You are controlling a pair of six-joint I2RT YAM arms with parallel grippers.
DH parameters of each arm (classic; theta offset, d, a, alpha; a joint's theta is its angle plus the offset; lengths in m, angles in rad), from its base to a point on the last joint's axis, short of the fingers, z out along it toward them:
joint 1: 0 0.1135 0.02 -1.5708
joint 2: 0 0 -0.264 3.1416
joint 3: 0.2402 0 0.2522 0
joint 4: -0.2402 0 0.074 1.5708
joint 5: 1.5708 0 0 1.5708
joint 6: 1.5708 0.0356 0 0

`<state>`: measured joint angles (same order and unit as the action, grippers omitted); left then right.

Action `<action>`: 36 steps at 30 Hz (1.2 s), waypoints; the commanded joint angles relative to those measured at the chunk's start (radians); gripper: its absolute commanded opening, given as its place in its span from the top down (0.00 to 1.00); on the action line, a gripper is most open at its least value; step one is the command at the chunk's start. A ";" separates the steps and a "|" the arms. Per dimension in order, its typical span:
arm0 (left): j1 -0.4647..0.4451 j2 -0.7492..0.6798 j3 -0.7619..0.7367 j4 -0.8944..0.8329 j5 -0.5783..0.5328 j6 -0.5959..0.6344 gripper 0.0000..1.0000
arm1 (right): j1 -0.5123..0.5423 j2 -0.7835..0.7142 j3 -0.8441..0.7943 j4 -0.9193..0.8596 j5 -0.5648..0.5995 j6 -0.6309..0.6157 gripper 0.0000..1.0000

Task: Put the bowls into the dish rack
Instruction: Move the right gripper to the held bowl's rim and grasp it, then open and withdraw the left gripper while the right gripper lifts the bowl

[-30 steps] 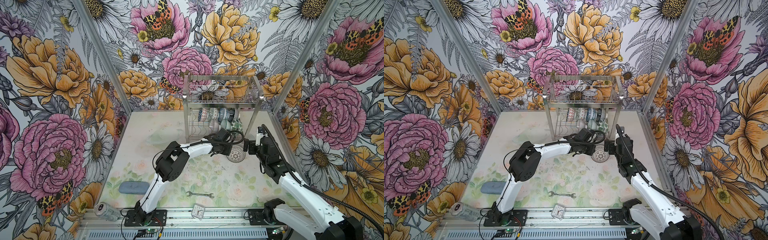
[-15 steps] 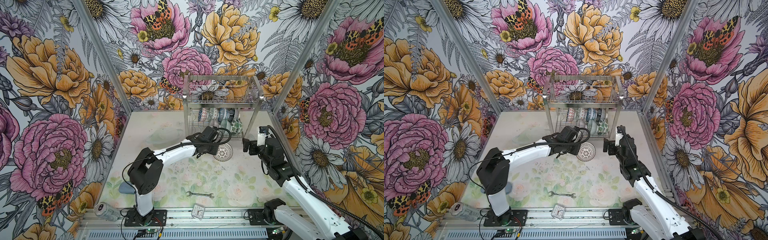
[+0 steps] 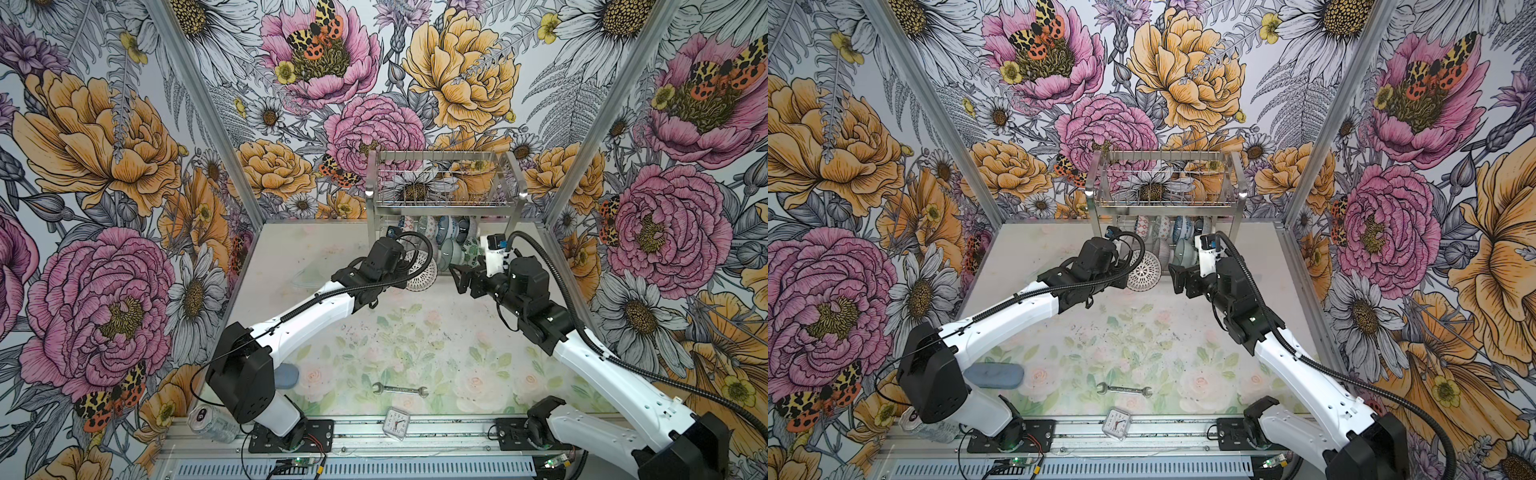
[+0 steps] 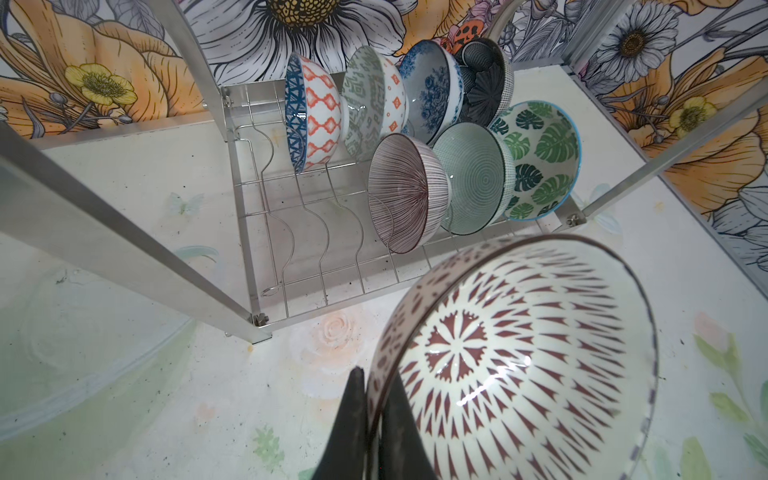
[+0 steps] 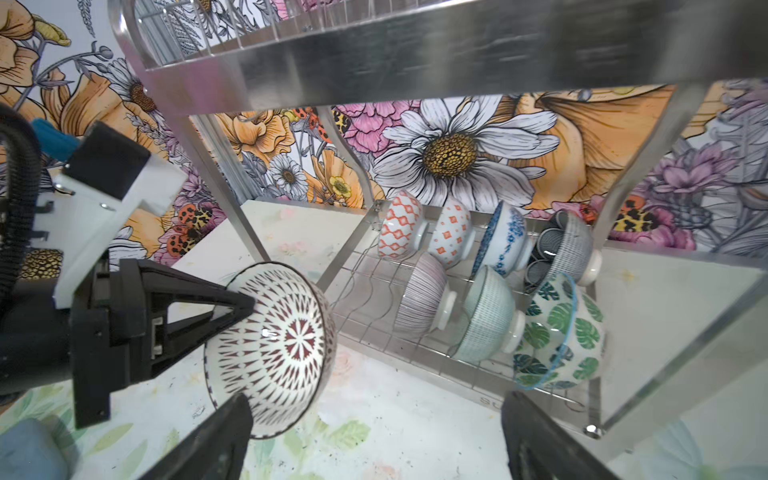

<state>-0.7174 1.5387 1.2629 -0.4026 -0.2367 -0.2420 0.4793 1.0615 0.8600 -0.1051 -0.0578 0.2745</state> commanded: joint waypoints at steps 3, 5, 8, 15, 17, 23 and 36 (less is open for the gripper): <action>0.009 -0.045 0.006 0.116 -0.010 0.034 1.00 | 0.040 0.103 0.055 0.109 0.031 0.114 0.11; 0.010 -0.048 0.004 0.122 -0.007 0.035 1.00 | 0.048 0.144 0.061 0.139 0.064 0.158 0.15; 0.010 -0.051 0.007 0.123 -0.003 0.039 1.00 | 0.065 0.210 0.094 0.147 0.086 0.194 0.23; 0.010 -0.064 0.009 0.126 0.000 0.039 1.00 | 0.112 0.332 0.160 0.166 0.086 0.235 0.61; 0.010 -0.070 0.005 0.132 0.001 0.037 1.00 | 0.120 0.354 0.163 0.175 0.081 0.246 0.69; 0.012 -0.094 -0.011 0.147 0.005 0.037 1.00 | 0.134 0.379 0.174 0.177 0.079 0.250 1.00; 0.053 -0.235 -0.048 0.019 -0.029 0.093 0.01 | 0.183 0.410 0.305 0.049 0.373 0.050 1.00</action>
<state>-0.6899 1.3930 1.2282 -0.3496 -0.2584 -0.1734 0.6384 1.4532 1.0748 -0.0639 0.1577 0.4141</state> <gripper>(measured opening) 0.783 0.078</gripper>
